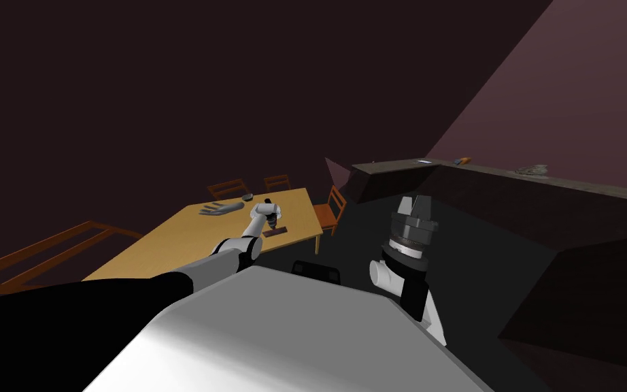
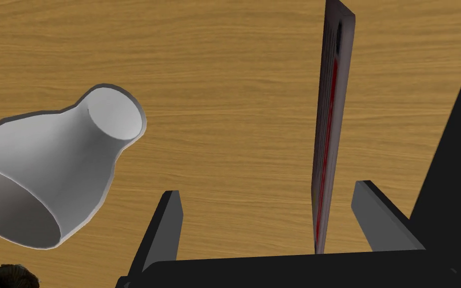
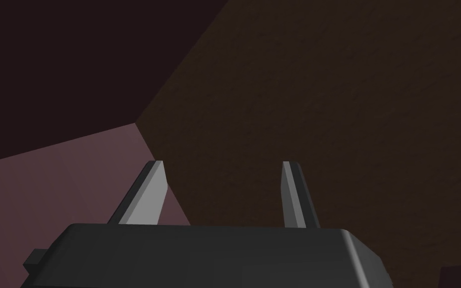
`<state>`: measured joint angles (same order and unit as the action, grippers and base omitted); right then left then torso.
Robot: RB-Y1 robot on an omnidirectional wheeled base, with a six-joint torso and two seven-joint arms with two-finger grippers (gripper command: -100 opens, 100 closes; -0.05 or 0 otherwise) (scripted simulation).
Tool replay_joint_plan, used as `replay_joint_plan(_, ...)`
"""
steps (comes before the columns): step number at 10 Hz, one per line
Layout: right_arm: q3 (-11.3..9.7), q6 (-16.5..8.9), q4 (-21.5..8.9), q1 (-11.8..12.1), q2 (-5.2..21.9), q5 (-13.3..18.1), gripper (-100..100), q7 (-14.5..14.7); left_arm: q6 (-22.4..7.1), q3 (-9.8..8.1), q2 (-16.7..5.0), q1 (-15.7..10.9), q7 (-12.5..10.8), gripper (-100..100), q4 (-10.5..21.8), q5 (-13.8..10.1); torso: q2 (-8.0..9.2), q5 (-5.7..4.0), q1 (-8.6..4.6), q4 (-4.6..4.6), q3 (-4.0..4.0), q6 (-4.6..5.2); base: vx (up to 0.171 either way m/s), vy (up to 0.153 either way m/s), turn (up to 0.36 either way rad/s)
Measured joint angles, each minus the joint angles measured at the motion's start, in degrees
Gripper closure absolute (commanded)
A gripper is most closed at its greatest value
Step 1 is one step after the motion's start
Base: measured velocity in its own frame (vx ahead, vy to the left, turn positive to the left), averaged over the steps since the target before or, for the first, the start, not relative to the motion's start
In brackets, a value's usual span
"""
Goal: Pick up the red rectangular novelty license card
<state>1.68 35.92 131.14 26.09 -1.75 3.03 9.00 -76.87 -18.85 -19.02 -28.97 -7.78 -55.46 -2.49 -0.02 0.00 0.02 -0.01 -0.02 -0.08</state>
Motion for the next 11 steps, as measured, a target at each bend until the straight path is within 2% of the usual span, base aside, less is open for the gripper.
replay_joint_plan(1,0.0,0.0,0.0,0.0,0.0,0.0,0,0.0,-1.39,-0.41,0.11,-0.96,-0.24,-100,2.14,0.24,-0.02,0.0,0.02,0.0,-0.01,0.0,0.02,0.014,-0.007)
replay_joint_plan(3,0.0,0.0,0.0,0.0,0.0,0.0,0,0.0,-3.41,-0.88,0.21,-1.92,-0.54,-100,4.36,0.5,0.01,0.0,0.0,0.0,0.0,-0.01,0.017,0.011,-0.009)
replay_joint_plan(5,0.0,0.0,0.0,0.0,0.0,0.0,0,0.0,-7.08,-1.41,0.83,-2.09,-1.07,-100,4.53,0.93,0.02,0.0,0.0,0.0,0.01,-0.01,0.013,0.011,-0.004)
replay_joint_plan(6,0.0,0.0,0.0,0.0,0.0,0.0,0,0.0,-7.4,-1.52,0.83,-2.55,-1.2,-100,5.65,1.04,0.04,0.0,-0.01,0.01,0.02,-0.01,0.0,0.0,0.0)
replay_joint_plan(7,0.0,0.0,0.0,0.0,0.0,0.0,0,0.0,-7.39,-1.52,0.82,-2.61,-1.23,0,5.79,1.05,0.06,-0.01,-0.02,0.01,0.04,-0.01,0.0,0.0,0.0)
replay_joint_plan(8,0.0,0.0,0.0,0.0,0.0,0.0,0,0.0,-7.39,-1.52,0.82,-2.6,-1.22,-100,5.77,1.05,0.08,-0.01,-0.04,0.02,0.04,-0.01,0.024,0.007,0.012)
replay_joint_plan(11,0.0,0.0,0.0,0.0,0.0,0.0,0,0.0,-5.08,-1.16,1.36,-1.67,-1.31,-100,7.16,1.0,-0.02,0.0,-0.01,-0.01,-0.01,-0.01,0.029,0.008,0.01)
